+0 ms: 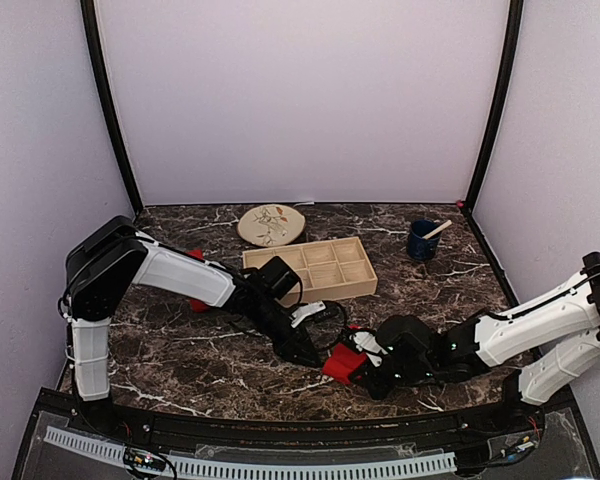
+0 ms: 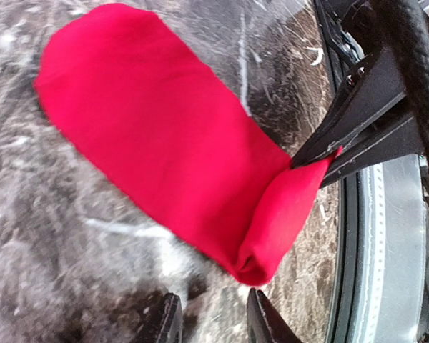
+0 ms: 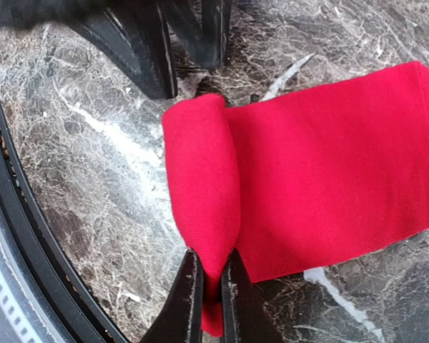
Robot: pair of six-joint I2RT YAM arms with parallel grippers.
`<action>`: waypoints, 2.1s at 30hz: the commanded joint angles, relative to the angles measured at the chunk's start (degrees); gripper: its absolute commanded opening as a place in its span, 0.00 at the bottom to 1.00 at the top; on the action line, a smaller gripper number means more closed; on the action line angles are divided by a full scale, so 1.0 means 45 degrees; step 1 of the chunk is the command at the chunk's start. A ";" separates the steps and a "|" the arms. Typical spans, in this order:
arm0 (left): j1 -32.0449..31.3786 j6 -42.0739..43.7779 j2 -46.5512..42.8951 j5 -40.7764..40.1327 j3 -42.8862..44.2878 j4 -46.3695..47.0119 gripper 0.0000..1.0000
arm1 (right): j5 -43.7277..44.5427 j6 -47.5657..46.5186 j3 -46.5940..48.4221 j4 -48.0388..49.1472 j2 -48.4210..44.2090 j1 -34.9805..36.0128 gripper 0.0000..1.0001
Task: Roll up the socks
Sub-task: Roll the sock at the center of the board.
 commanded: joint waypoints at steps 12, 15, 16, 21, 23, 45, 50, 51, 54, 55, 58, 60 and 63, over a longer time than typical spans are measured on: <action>0.0156 -0.0702 -0.2421 -0.0919 -0.2471 0.2885 0.34 | -0.4576 0.0745 -0.0394 0.1272 0.0416 -0.2272 0.00; 0.0142 -0.0720 -0.2771 -0.1033 -0.2832 0.3388 0.34 | -0.5591 0.0833 -0.0332 0.1503 0.0729 -0.2674 0.00; 0.0125 -0.0686 -0.2885 -0.1111 -0.2946 0.3501 0.34 | -0.5890 0.0878 -0.0297 0.1581 0.0857 -0.2796 0.00; -0.0349 0.0144 -0.3424 -0.1757 -0.3295 0.3896 0.35 | -0.7353 0.1198 -0.0249 0.2031 0.1577 -0.3350 0.00; -0.0631 0.0656 -0.3485 -0.2203 -0.3231 0.3716 0.35 | -0.7810 0.1353 -0.0256 0.2205 0.1807 -0.3499 0.00; -0.2001 0.3381 -0.3014 -0.3808 -0.2423 0.2417 0.34 | -1.0234 0.2145 0.0053 0.2863 0.3248 -0.4113 0.00; -0.2116 0.3562 -0.2868 -0.3535 -0.2256 0.2084 0.34 | -1.0421 0.2094 0.0206 0.2810 0.3453 -0.4125 0.00; -0.2142 0.3582 -0.2836 -0.3474 -0.2217 0.2017 0.34 | -1.0423 0.2061 0.0251 0.2752 0.3473 -0.4120 0.00; -0.2232 0.3718 -0.2687 -0.3389 -0.2089 0.1762 0.34 | -1.0462 0.1995 0.0353 0.2633 0.3510 -0.4144 0.00; -0.2252 0.3748 -0.2614 -0.3335 -0.2018 0.1621 0.34 | -1.0461 0.1973 0.0389 0.2620 0.3539 -0.4135 0.00; -0.2349 0.3851 -0.2403 -0.3227 -0.1873 0.1305 0.34 | -1.0480 0.1866 0.0510 0.2457 0.3560 -0.4163 0.00; -0.2433 0.3842 -0.2342 -0.3213 -0.1868 0.1276 0.34 | -1.0499 0.1762 0.0575 0.2267 0.3582 -0.4161 0.00; -0.2512 0.3849 -0.2218 -0.3284 -0.1794 0.1220 0.34 | -1.0538 0.1687 0.0635 0.2149 0.3601 -0.4164 0.00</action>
